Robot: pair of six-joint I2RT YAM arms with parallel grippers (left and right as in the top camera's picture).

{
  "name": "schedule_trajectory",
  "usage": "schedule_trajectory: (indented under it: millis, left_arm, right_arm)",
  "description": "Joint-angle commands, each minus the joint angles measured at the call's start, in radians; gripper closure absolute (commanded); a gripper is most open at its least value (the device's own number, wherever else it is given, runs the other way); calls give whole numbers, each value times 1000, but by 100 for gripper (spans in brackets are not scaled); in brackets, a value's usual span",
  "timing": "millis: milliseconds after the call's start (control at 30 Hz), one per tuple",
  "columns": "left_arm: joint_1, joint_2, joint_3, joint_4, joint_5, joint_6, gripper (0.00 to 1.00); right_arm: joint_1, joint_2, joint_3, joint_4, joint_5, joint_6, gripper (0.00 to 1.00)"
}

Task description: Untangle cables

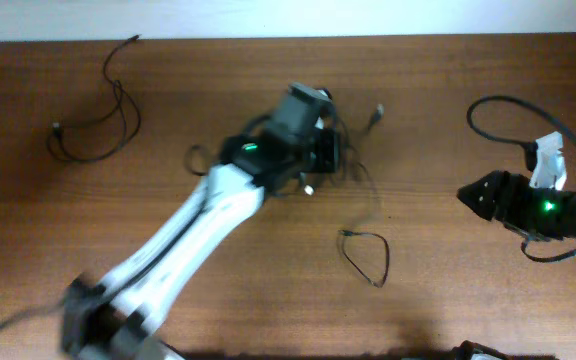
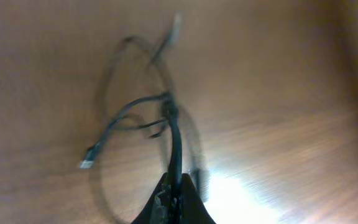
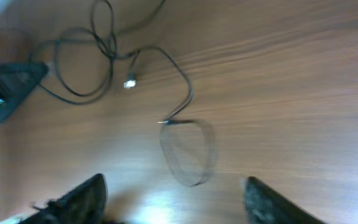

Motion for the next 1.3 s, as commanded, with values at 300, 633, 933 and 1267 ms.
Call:
schedule_trajectory:
  millis: [300,633,933,1267]
  left_arm:
    - [7,-453,14,18,180,390,100]
    - [48,-494,14,-9,181,389,100]
    - [48,-493,14,-9,189,389,100]
    - [245,-748,63,-13,-93,389,100]
  right_arm:
    - [341,91,-81,340,-436,-3,26]
    - [410,92,-81,597,-372,266,43]
    - [505,206,-81,855,-346,989,59]
    - [271,239,-81,682,274,847,96]
